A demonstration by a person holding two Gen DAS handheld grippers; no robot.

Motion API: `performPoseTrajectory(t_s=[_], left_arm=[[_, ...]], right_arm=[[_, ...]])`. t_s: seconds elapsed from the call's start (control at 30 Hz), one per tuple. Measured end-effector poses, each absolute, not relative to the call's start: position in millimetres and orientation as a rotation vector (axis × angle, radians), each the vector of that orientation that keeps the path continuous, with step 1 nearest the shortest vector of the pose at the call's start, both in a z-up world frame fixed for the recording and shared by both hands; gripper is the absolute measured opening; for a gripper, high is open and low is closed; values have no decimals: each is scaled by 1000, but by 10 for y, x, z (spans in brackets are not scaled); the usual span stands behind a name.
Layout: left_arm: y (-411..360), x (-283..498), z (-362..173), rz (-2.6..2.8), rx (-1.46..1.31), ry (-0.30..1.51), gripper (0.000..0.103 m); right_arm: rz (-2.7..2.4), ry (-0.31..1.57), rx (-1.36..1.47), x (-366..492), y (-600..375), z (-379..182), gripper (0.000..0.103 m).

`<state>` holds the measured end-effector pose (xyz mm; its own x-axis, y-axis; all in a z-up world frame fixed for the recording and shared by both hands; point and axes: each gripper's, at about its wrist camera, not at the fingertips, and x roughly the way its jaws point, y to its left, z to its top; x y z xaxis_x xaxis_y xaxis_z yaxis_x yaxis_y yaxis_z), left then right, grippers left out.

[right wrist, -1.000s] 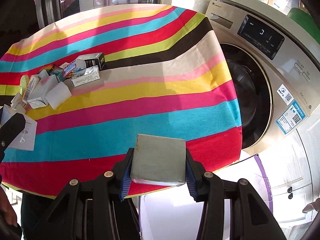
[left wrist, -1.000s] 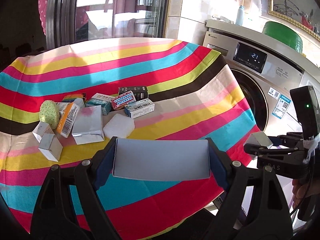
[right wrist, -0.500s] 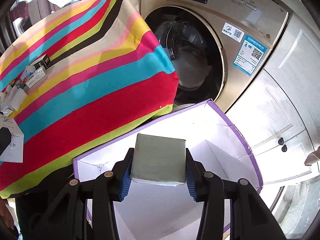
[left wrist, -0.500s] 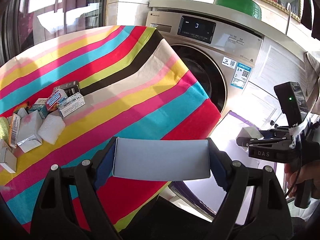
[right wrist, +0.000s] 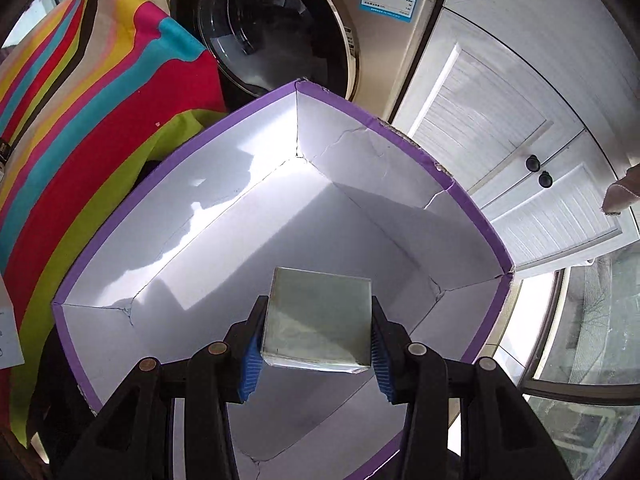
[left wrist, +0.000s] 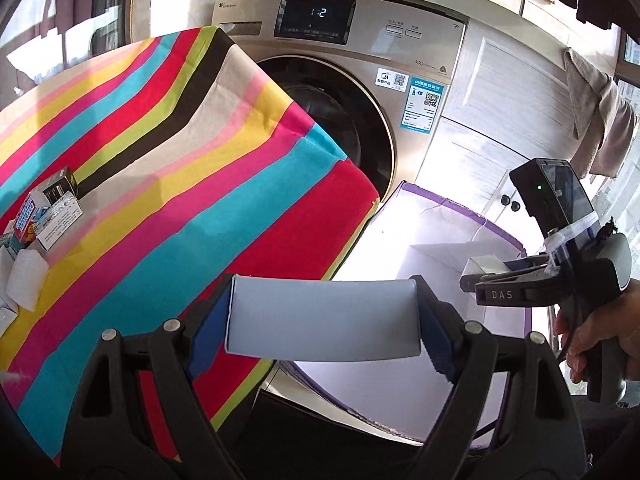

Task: Organize objects
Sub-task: 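Open the right tool over the bin while the left tool releases its box into it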

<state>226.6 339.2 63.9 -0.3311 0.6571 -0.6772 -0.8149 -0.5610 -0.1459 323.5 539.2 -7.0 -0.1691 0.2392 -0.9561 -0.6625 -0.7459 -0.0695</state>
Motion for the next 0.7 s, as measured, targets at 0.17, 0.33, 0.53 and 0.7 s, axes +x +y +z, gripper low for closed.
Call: performPoseTrajectory(t_s=[0.17,0.33,0.53,0.7], left_arm=[[3426,2239,562,1960,-893,291,86],[3413,2119,507,1946,-921,286,86],[3492,2093,462,1904,-915,287,86],[3585,2194,489,1872,-851,317,102]], right_arm=[[1936,459,-1539,3230,5350,-104,47],[1912,420,-1564,3197,5308,-109,47],[1884,452,-1573,3158,5333,-194,47],[1855,495,-1567,3178,5391,-221,70]])
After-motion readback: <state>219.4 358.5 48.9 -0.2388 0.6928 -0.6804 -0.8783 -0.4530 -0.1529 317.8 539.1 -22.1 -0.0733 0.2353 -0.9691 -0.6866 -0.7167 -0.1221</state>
